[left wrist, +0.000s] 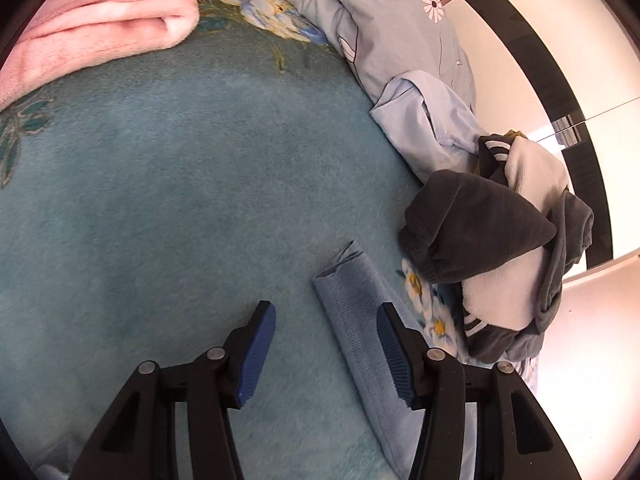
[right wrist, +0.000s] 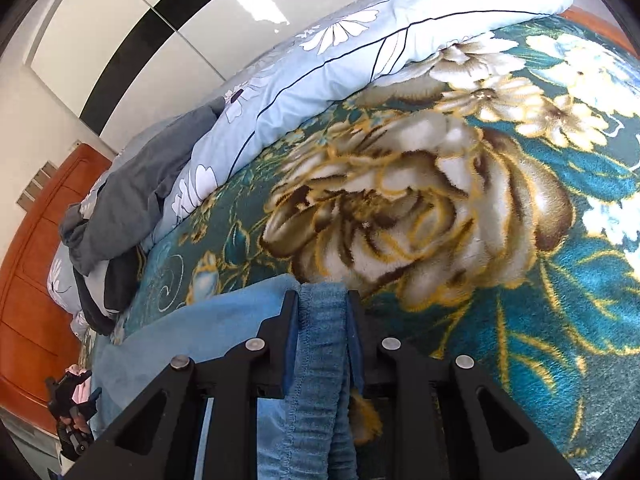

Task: Fold clothes

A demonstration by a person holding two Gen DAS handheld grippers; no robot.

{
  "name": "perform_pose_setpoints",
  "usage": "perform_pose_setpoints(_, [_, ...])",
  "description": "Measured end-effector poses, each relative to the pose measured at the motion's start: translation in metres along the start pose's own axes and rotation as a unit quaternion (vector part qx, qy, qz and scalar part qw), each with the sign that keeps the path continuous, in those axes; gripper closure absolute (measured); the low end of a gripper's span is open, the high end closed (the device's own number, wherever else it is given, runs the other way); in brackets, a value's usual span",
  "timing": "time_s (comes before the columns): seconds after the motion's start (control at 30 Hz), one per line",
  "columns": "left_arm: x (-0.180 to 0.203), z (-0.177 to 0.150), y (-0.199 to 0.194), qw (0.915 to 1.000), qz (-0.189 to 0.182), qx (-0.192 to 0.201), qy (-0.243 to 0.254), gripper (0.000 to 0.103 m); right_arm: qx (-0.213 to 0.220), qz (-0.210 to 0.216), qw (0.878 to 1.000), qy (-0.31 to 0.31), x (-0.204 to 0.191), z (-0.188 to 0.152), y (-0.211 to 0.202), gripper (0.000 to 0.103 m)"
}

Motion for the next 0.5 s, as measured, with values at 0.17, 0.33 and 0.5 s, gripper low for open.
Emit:
perform_pose_setpoints(0.17, [0.004,0.005,0.008,0.9999,-0.008,0.005,-0.009,0.088,-0.011,-0.015,1.000,-0.006,-0.003,0.003,0.000,0.079])
perform_pose_setpoints(0.33, [0.009,-0.001,0.024,0.9999,-0.005,-0.011,-0.011,0.093,-0.015,-0.025,0.999,-0.012,-0.006,0.001,0.003,0.079])
perform_pose_setpoints(0.5, [0.007,0.000,0.018,0.9990,-0.021,-0.017,-0.036,0.096,-0.016,-0.025,1.000,-0.009,-0.006,0.000,0.004,0.079])
Point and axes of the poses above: each gripper's, at about its wrist camera, not at the fingertips, and y roughly the way its jaws point, x to its right, z to its top, the point moved 4 cm from there along y, roughly the way its jaws point, and after that the axes turned 7 degrees about -y, right-handed, at the moved point
